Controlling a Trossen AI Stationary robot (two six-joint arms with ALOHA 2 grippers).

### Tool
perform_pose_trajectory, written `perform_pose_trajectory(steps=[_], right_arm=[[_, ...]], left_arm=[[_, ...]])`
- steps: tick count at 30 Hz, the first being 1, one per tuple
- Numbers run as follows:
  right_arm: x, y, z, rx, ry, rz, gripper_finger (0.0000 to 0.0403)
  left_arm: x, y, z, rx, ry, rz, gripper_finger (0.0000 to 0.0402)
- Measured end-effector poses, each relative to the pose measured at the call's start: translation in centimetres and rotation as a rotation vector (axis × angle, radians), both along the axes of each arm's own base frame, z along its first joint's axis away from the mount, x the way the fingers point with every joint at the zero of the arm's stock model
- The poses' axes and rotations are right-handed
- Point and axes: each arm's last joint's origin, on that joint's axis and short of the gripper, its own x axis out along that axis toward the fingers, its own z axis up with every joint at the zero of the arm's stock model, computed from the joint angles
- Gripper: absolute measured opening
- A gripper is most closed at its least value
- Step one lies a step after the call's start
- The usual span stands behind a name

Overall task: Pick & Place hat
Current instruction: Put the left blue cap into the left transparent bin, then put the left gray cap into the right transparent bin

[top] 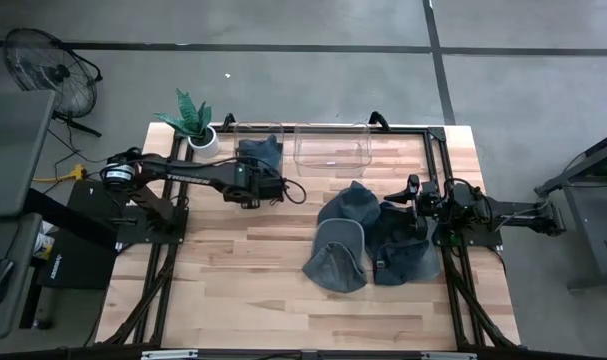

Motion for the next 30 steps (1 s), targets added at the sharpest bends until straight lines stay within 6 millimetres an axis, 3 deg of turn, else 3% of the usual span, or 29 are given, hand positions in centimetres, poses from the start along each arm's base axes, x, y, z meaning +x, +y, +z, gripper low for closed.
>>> perform_pose_trajectory(steps=[5,20,30], right_arm=[[0.0,0.0,0.0,0.000,0.000,0.000,0.0170],[0.0,0.0,0.0,0.000,0.000,0.000,0.0170],[0.0,0.0,0.0,0.000,-0.001,0.000,0.0170]], left_arm=[[0.2,-0.5,0.8,-0.137,-0.002,-0.022,0.0207],[1.6,-2.7,1.5,-0.196,-0.100,-0.153,0.0207],[3.4,-5.7,2.0,-0.272,-0.253,-0.341,0.0207]])
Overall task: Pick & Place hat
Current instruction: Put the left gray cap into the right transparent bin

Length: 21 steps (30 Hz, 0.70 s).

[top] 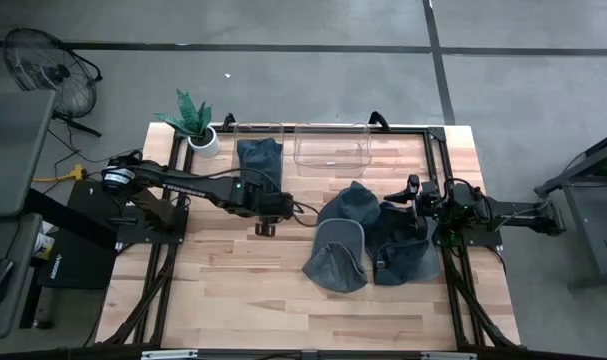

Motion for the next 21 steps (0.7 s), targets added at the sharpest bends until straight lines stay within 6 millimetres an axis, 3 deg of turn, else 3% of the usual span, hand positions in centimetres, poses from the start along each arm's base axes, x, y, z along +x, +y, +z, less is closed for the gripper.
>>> perform_pose_trajectory(steps=[10,21], right_arm=[[0.0,0.0,0.0,0.000,0.000,0.000,0.0170],[0.0,0.0,0.0,0.000,0.000,0.000,0.0170]], left_arm=[[1.2,-1.8,-1.4,-0.380,-0.160,-0.150,0.0207],[1.7,-1.9,-4.1,-0.602,-0.415,0.015,0.0207]])
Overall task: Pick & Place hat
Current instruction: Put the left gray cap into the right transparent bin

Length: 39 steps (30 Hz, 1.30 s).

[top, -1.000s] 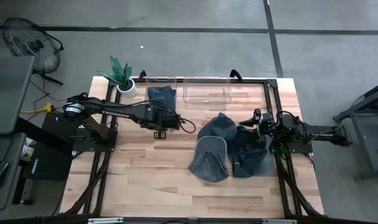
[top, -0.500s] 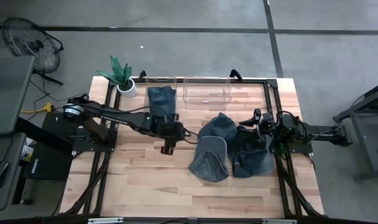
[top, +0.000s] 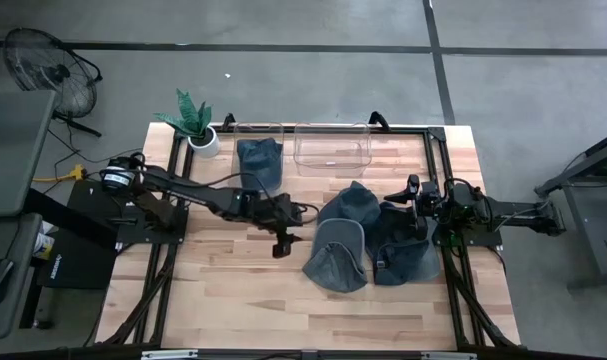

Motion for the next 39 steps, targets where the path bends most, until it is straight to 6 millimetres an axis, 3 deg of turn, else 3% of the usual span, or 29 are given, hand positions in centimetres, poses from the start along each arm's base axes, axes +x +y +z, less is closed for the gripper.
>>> perform_pose_trajectory(steps=[12,22,31,39], right_arm=[[0.0,0.0,0.0,0.000,0.000,0.000,0.0170],[0.0,0.0,0.0,0.000,0.000,0.000,0.0170],[0.0,0.0,0.0,0.000,0.000,0.000,0.0170],[0.0,0.0,0.0,0.000,0.001,0.000,0.0170]], left_arm=[[-0.7,1.9,-3.0,-0.221,-0.133,0.216,0.0207],[1.3,2.2,-6.5,-0.376,-0.145,0.278,0.0207],[1.6,2.2,-6.8,-0.406,-0.153,0.305,0.0207],[3.4,2.0,-8.9,-0.444,-0.122,0.295,0.0207]])
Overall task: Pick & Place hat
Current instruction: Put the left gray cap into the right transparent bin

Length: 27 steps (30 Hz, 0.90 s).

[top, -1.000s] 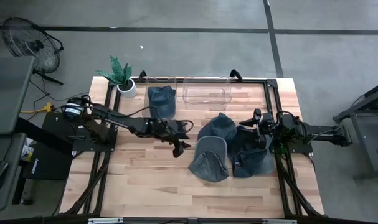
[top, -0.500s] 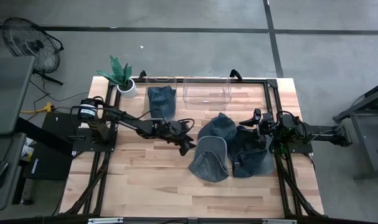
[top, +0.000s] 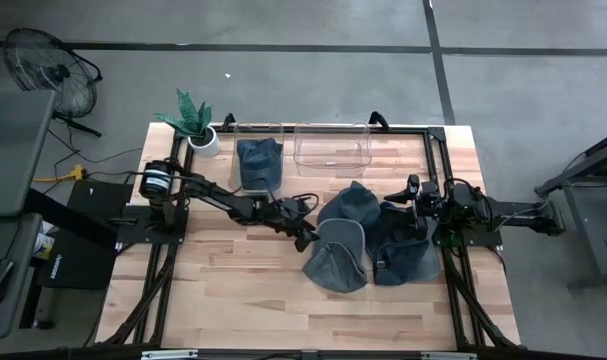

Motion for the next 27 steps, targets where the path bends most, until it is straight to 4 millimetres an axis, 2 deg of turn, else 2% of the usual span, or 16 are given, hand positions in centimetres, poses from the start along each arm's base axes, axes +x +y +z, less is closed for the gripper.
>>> perform_pose_trajectory(steps=[2,6,10,14,19,27], right_arm=[[0.0,0.0,0.0,0.000,0.002,0.001,0.0170],[0.0,0.0,0.0,0.000,0.004,0.001,0.0170],[0.0,0.0,0.0,0.000,0.004,0.001,0.0170],[0.0,0.0,0.0,0.000,0.005,0.001,0.0170],[0.0,0.0,0.0,0.000,0.005,0.001,0.0170],[0.0,0.0,0.0,0.000,0.005,0.001,0.0170]], left_arm=[[0.0,-0.1,-0.5,-0.001,0.029,-0.003,0.0207],[0.4,-0.6,0.2,0.003,-0.004,-0.012,0.0207],[0.3,-1.0,-0.1,0.003,0.012,-0.024,0.0206],[0.3,-1.3,0.0,-0.002,0.010,-0.038,0.0192],[0.3,-1.3,0.0,-0.004,0.010,-0.042,0.0138],[0.3,-1.4,0.0,0.029,0.002,-0.078,0.0016]])
